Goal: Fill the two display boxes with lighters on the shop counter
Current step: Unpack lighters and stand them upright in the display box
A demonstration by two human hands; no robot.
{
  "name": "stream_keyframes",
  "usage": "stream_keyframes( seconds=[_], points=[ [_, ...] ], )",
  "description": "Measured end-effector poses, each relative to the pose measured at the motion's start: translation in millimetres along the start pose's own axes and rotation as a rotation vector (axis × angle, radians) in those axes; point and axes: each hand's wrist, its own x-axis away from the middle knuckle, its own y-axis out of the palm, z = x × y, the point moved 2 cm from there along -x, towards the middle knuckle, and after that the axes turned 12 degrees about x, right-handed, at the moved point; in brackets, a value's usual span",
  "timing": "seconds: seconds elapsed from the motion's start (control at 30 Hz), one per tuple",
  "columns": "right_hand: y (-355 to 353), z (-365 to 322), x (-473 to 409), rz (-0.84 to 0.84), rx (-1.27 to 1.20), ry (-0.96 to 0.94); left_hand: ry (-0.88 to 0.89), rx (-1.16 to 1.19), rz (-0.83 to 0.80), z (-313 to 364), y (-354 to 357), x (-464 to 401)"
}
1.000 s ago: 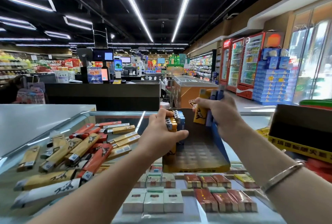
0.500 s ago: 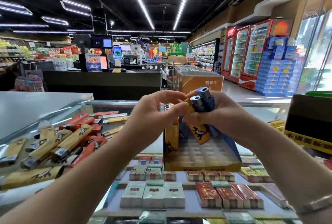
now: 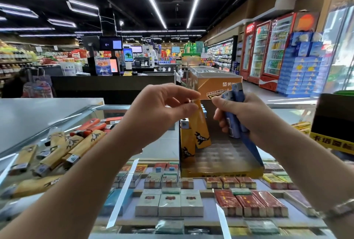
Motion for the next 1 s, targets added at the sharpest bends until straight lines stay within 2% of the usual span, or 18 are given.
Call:
stream_keyframes(
  seconds=[0.2,1.0],
  points=[
    [-1.5,5.8,-1.5,0.025,0.013,0.075,-0.018,-0.224,-0.175,0.3,-0.4,0.8],
    [7.6,9.9,-1.8,-0.045,0.051,0.059,0.076,-0.493,-0.233,0.0,-0.5,4.5]
  ],
)
